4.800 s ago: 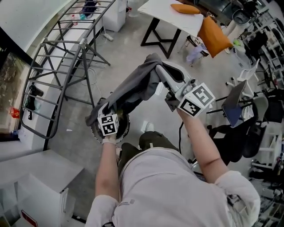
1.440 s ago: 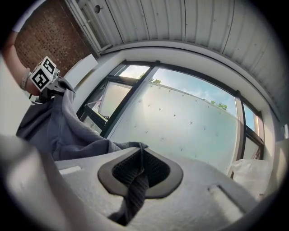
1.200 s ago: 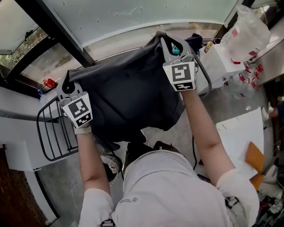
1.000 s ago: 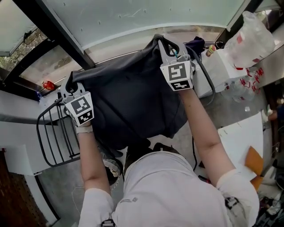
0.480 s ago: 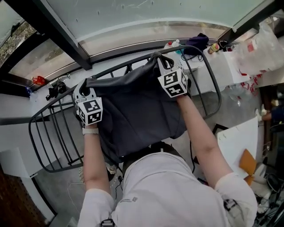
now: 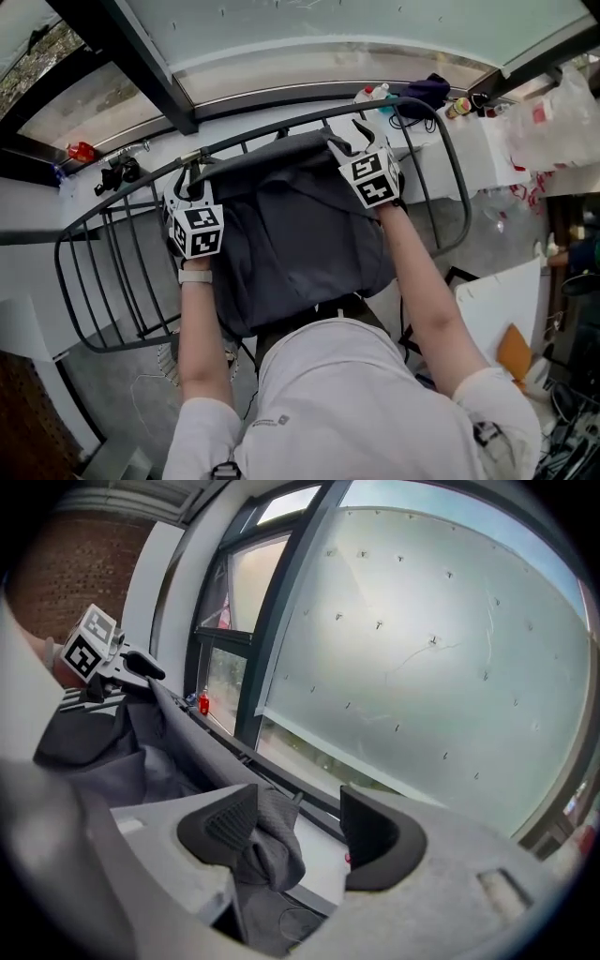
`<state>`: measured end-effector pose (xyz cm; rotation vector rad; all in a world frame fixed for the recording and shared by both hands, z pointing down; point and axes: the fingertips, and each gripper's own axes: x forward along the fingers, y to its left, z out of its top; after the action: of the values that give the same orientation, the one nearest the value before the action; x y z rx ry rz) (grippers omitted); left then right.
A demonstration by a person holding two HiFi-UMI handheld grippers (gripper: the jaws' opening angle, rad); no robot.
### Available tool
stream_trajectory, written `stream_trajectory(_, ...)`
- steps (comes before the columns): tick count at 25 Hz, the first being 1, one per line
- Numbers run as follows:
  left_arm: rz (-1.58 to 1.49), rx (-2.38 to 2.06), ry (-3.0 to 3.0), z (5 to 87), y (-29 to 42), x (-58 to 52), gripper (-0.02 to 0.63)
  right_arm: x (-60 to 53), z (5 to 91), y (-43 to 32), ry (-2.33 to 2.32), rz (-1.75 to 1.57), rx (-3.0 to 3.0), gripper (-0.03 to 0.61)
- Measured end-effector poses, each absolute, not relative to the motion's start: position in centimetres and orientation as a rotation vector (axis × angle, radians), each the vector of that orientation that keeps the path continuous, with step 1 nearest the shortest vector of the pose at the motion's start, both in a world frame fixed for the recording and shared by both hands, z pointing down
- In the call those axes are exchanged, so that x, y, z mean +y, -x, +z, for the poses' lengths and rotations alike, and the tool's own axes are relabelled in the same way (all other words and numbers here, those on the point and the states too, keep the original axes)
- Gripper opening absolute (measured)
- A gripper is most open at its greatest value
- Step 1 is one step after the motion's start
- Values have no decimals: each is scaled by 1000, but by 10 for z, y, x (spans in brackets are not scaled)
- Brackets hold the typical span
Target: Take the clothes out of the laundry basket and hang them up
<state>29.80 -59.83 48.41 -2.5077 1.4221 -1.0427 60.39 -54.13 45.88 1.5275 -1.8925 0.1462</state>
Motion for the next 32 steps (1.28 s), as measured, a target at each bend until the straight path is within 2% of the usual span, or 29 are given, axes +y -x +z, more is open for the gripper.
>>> stream_trajectory(4, -1067, 1431, 2510, 482, -291, -573, 196, -523, 453, -593, -1509, 154, -1937, 262)
stream_trajectory(10, -1074, 1439, 2494, 472, -283, -518, 227, -485, 450, -562, -1434, 130, -2045, 262)
stream_trajectory(19, -1191, 1440, 2608, 496, -268, -436, 230, -419, 463, -525, -1308, 129, -2133, 262)
stream_trajectory(25, -1075, 1650, 2583, 485, -241, -372, 230, -375, 458, -493, -1209, 84, -2246, 262)
stream_trajectory(32, -923, 1921, 2495, 474, -199, -250, 230, -300, 457, -422, -975, 7, -2416, 262)
